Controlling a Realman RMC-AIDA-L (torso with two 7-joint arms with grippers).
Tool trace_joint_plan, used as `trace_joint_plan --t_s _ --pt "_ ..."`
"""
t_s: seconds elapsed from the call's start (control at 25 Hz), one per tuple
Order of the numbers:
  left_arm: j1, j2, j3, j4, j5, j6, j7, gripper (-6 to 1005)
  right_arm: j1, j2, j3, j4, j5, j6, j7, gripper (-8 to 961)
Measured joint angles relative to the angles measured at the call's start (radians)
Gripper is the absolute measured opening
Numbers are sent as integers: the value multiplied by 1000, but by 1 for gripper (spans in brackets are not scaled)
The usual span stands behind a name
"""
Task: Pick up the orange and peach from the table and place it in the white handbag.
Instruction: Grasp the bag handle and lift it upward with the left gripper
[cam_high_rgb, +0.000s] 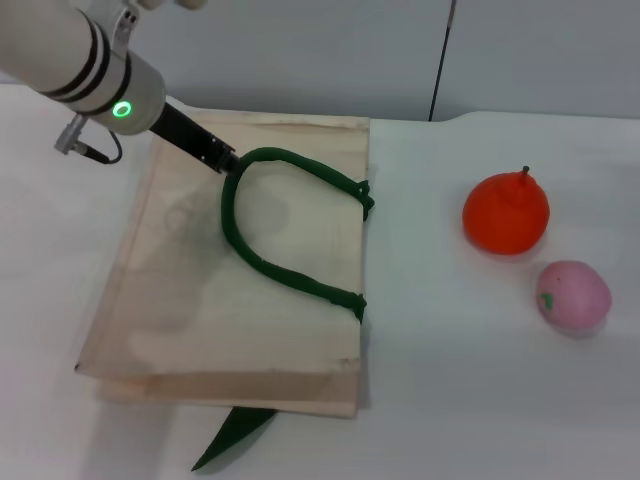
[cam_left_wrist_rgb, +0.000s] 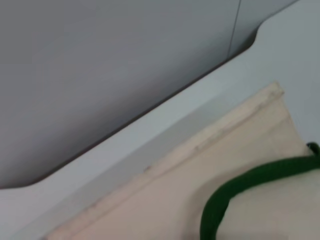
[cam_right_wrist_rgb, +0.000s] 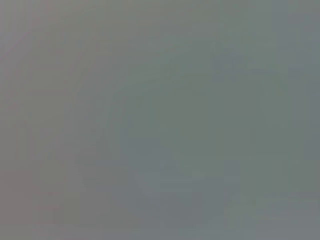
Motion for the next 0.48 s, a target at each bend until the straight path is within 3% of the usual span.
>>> trace_joint_plan --t_s 0.48 --pt "-28 1 19 -54 55 16 -3 378 0 0 0 4 -1 0 0 847"
